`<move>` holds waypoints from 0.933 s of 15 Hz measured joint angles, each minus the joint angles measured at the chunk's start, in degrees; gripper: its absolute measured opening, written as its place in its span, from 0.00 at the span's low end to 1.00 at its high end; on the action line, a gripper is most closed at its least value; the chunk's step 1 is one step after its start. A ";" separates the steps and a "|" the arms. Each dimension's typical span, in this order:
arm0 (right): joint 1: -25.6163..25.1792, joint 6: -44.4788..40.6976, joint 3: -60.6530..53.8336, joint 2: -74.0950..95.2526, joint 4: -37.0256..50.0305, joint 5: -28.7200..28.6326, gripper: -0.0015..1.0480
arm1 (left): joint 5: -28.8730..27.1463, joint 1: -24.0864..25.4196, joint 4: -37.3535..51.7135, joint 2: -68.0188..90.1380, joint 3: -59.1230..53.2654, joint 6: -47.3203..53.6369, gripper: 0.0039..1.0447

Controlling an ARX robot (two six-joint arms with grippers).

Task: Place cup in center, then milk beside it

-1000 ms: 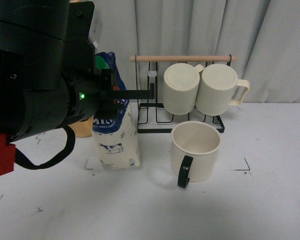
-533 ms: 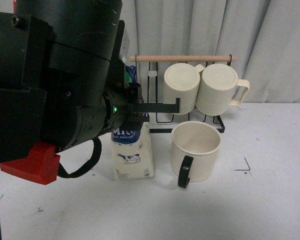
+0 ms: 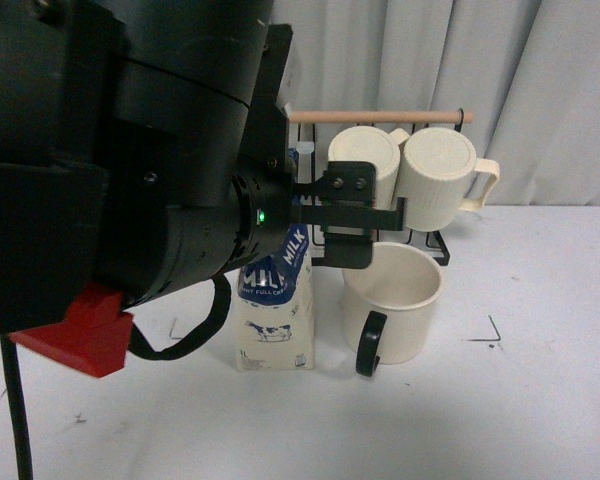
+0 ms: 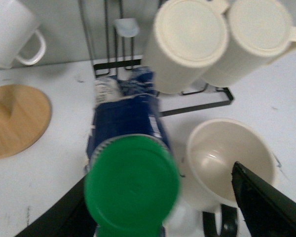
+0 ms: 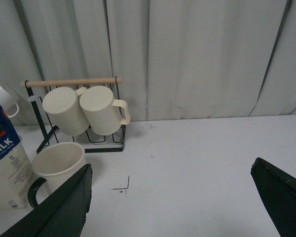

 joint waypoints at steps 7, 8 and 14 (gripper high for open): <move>0.00 0.00 0.00 0.00 0.00 0.00 0.94 | 20.06 4.92 -0.24 -27.47 -20.98 15.10 0.94; 0.02 0.00 0.00 0.00 0.02 -0.02 0.94 | 8.07 3.56 16.39 -25.81 -24.65 14.27 0.83; 0.00 0.00 0.00 0.00 0.00 0.00 0.94 | 0.13 18.67 25.81 -45.13 -44.44 12.11 0.01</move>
